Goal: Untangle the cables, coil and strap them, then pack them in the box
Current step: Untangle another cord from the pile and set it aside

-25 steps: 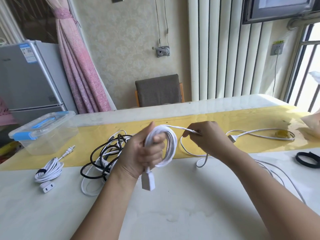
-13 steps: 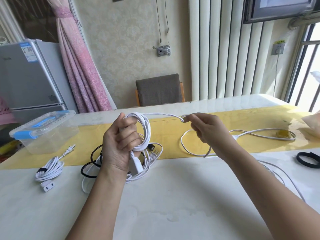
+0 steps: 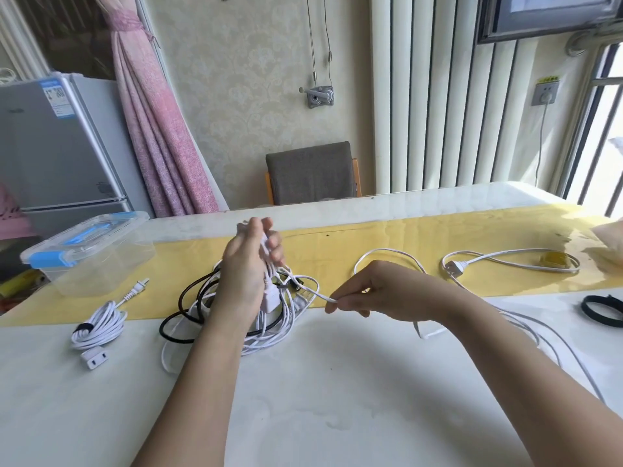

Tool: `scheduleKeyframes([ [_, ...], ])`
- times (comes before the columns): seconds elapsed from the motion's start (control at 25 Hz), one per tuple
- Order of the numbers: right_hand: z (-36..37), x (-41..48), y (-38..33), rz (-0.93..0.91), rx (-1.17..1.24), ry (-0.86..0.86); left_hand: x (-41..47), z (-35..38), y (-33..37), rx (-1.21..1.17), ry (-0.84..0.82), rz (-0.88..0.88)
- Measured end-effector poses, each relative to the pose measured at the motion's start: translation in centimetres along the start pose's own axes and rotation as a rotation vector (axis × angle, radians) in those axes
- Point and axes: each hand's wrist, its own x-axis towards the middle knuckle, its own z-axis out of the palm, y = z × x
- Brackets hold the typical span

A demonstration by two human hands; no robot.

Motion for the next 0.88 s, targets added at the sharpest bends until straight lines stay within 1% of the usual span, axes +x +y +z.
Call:
scheduleKeyframes([
  [0.04,-0.1,-0.2,-0.4,-0.035,0.041,-0.018,-0.3,0.4,-0.5,0.231,-0.012,0.060],
  [0.12,-0.5,-0.5,-0.8,-0.075,0.106,-0.050,-1.1,1.0,-1.5,0.629,-0.124,0.128],
  [0.16,-0.7,-0.8,-0.9,-0.085,0.140,-0.058,-1.5,1.1,-1.9,0.758,-0.206,0.127],
  [0.2,-0.9,-1.0,-1.1,-0.098,0.170,-0.062,-1.8,1.3,-2.1,0.832,-0.287,0.100],
  [0.24,-1.2,-1.2,-1.2,-0.114,0.190,-0.063,-2.1,1.5,-2.2,0.870,-0.369,0.035],
  [0.28,-1.5,-1.5,-1.3,-0.134,0.207,-0.056,-2.3,1.8,-2.1,0.889,-0.454,-0.071],
  [0.36,-2.2,-2.0,-1.3,-0.131,0.242,-0.004,-3.0,2.2,-1.8,0.879,-0.599,-0.361],
  [0.4,-2.7,-2.1,-1.2,-0.100,0.254,0.044,-3.4,2.4,-1.6,0.843,-0.647,-0.481],
  [0.48,-3.3,-2.1,-0.5,-0.040,0.260,0.167,-3.8,2.7,-1.0,0.699,-0.674,-0.622],
  [0.56,-3.7,-2.1,0.4,-0.036,0.300,0.322,-3.6,2.8,-0.5,0.536,-0.648,-0.691],
  [0.68,-4.2,-2.0,1.6,-0.036,0.329,0.520,-2.9,2.1,0.0,0.260,-0.662,-0.711],
  [0.76,-4.0,-1.5,2.2,-0.022,0.295,0.568,-2.5,1.5,0.0,-0.024,-0.715,-0.680],
  [0.84,-3.0,-0.6,2.6,-0.013,0.200,0.563,-2.0,1.2,-0.2,-0.425,-0.782,-0.667],
  [0.88,-2.4,-0.1,2.7,-0.010,0.147,0.542,-1.8,1.1,-0.2,-0.598,-0.786,-0.667],
])
